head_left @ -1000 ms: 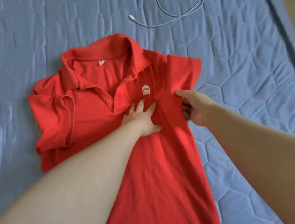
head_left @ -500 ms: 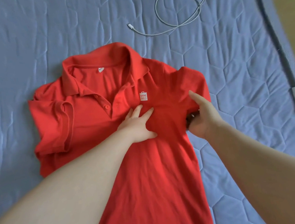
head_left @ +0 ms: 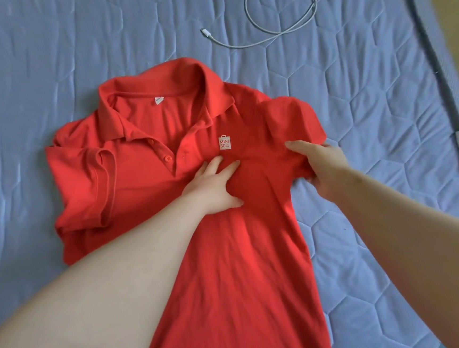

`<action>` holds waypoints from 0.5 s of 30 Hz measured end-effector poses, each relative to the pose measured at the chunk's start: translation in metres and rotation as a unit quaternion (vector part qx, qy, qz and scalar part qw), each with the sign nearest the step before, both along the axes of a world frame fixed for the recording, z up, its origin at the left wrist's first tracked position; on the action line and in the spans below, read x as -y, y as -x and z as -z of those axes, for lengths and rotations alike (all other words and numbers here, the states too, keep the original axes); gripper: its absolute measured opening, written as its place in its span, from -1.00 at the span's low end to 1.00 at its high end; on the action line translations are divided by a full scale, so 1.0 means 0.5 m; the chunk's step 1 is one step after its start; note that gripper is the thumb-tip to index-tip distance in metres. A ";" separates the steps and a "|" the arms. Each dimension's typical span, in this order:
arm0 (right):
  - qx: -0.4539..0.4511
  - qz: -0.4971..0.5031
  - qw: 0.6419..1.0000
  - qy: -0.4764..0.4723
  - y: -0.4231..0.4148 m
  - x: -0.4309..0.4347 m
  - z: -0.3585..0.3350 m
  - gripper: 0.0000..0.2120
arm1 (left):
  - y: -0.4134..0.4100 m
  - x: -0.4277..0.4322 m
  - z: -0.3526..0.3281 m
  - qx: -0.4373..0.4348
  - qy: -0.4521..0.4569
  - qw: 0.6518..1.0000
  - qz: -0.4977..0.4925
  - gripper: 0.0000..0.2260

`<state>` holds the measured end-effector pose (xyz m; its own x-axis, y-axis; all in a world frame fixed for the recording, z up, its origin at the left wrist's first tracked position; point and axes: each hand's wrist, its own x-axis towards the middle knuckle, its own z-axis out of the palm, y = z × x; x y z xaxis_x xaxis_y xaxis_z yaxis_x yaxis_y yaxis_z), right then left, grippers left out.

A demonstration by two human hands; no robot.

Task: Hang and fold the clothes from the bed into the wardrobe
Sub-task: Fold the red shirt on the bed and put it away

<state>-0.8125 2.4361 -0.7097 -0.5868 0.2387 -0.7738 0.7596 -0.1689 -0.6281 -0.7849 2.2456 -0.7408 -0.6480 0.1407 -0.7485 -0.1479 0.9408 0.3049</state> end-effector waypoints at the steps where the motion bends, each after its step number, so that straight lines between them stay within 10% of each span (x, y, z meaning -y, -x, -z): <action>1: -0.018 0.040 0.998 -0.035 -0.013 -0.015 -0.002 -0.85 | -0.002 0.000 -0.002 -0.001 -0.006 1.000 -0.006 -0.21; 4: -0.010 0.079 0.993 -0.089 -0.053 -0.044 0.008 -0.80 | -0.008 -0.008 -0.007 -0.023 -0.017 0.998 -0.055 -0.28; 10: 0.105 0.150 0.979 0.094 -0.063 -0.028 0.014 -0.75 | -0.024 -0.102 -0.023 -0.249 -0.024 0.968 0.004 -0.34; 15: 0.202 0.119 0.945 0.227 -0.063 -0.022 0.015 -0.73 | -0.004 -0.138 0.007 -0.115 -0.009 0.990 0.087 -0.39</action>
